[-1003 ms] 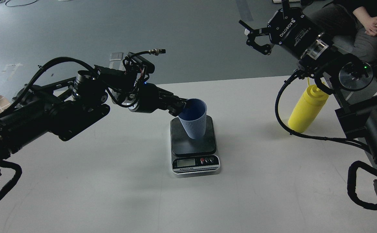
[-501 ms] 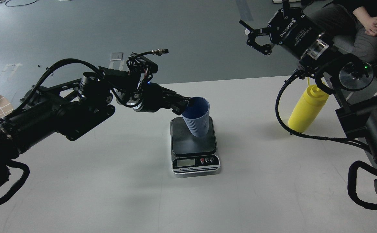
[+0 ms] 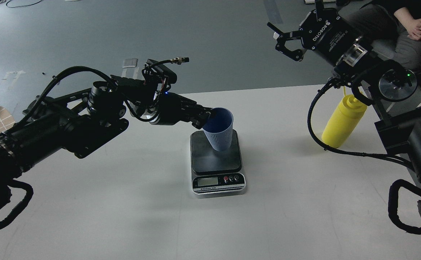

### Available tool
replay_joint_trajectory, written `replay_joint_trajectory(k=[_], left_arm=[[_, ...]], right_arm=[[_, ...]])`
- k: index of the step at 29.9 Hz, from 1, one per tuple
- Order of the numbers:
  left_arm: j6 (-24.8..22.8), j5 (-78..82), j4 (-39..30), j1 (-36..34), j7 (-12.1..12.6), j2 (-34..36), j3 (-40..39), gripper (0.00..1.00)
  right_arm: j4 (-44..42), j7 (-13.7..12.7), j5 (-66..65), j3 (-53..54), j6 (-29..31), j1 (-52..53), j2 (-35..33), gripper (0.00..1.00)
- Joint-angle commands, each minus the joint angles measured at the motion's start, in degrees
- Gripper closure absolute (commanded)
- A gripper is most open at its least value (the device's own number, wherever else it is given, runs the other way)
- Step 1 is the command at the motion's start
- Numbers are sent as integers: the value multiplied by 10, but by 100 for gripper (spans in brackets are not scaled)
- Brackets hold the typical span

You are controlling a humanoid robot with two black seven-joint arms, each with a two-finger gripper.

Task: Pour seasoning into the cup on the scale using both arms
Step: 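Lower the blue cup onto the scale and open the left gripper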

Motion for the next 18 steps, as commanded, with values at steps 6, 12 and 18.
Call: replay_joint_trajectory(k=[6,12,18], left_arm=[[22,19,0,5,0,1,14,100],[24,19,0,5,0,1,17,100],[24,19,0,3,0,1,17,100]], right_arm=[[0,0,0,0,0,-1,0,0],[0,-1,0,0,0,-1,0,0],[0,0,0,0,0,-1,0,0]])
